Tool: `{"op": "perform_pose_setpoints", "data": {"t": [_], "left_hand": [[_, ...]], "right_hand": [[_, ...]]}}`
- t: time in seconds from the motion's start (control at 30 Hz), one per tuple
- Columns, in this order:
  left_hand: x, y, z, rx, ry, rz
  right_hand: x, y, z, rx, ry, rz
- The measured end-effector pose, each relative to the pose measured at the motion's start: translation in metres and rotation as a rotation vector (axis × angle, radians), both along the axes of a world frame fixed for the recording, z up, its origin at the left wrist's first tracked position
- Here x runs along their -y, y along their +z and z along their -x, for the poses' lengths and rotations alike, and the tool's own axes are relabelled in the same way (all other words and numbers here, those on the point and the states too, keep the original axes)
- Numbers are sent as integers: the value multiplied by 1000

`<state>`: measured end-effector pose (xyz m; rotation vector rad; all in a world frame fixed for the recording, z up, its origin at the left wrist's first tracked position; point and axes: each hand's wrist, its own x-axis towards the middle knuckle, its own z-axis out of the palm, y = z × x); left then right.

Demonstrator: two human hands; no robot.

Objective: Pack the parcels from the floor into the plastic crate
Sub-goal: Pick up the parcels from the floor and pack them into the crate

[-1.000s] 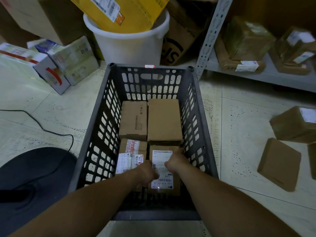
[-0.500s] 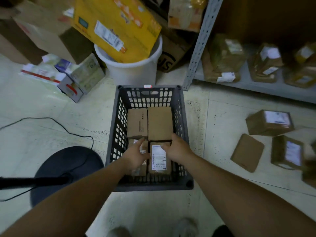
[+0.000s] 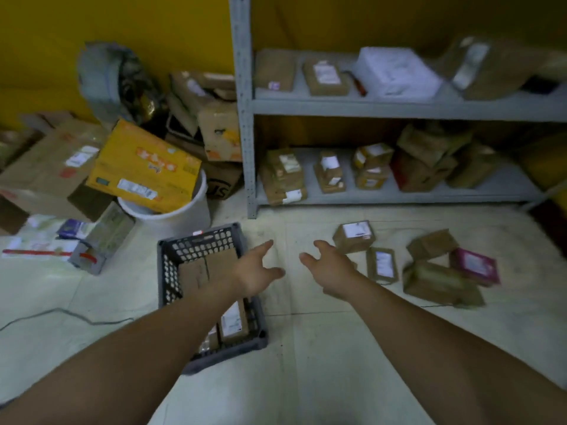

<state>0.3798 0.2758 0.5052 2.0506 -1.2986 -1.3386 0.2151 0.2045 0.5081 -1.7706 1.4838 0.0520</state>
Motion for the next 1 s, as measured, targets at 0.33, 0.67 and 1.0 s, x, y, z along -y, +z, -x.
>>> {"op": "perform_pose_setpoints", "data": {"t": [0.33, 0.67, 1.0], "left_hand": [[94, 78, 288, -4, -219, 76], [196, 70, 449, -35, -431, 39], [341, -38, 487, -123, -292, -42]], "right_hand": [[50, 75, 301, -1, -279, 126], [116, 91, 488, -4, -511, 144], [265, -10, 530, -91, -444, 8]]}}
